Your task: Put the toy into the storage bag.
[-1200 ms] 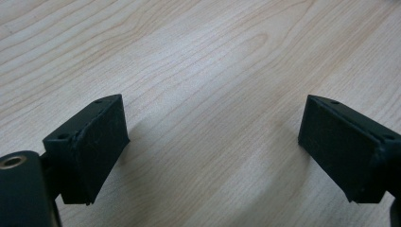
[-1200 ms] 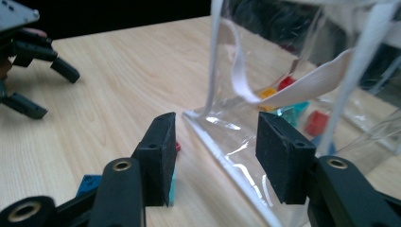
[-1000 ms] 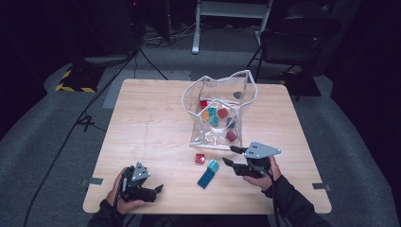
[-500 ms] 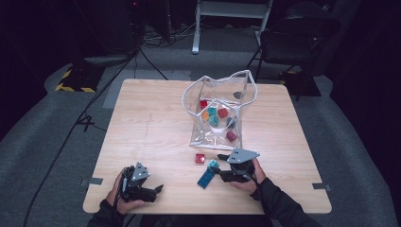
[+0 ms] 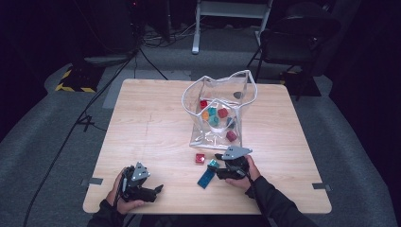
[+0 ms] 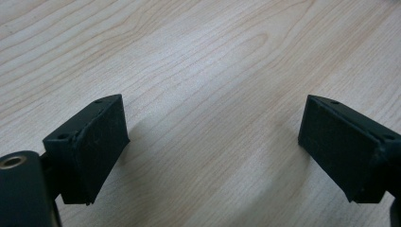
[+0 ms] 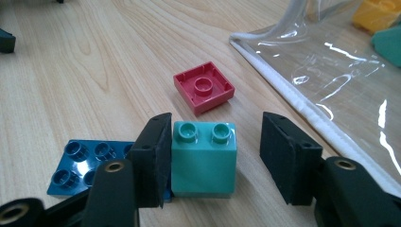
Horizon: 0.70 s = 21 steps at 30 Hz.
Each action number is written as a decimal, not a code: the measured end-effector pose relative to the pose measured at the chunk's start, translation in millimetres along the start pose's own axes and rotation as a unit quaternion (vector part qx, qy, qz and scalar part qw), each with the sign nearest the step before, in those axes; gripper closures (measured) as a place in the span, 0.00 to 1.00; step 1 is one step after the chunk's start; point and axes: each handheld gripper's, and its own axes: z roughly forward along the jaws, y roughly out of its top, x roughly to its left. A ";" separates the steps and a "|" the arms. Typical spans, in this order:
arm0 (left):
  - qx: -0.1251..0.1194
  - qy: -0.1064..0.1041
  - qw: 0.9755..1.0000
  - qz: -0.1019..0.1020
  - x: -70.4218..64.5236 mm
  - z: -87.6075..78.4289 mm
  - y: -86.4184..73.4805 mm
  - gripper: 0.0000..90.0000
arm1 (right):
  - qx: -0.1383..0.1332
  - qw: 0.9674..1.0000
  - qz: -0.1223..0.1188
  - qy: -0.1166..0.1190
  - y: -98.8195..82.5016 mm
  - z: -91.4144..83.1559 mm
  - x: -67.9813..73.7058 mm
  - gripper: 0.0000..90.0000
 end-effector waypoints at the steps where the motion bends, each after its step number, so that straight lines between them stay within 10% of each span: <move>1: 0.000 0.000 1.000 0.000 0.0 0.0 0.0 0.10 | 0.001 1.000 0.005 0.001 -0.6 1.0 -1.6 0.52; 4: 0.000 0.000 1.000 0.000 -0.1 0.0 0.0 0.10 | 0.002 1.000 0.020 0.005 -2.7 3.7 -6.5 0.65; 21: 0.000 0.000 1.000 0.000 -0.1 0.0 0.0 0.10 | -0.041 0.999 0.011 -0.027 -1.4 -44.1 -17.4 0.66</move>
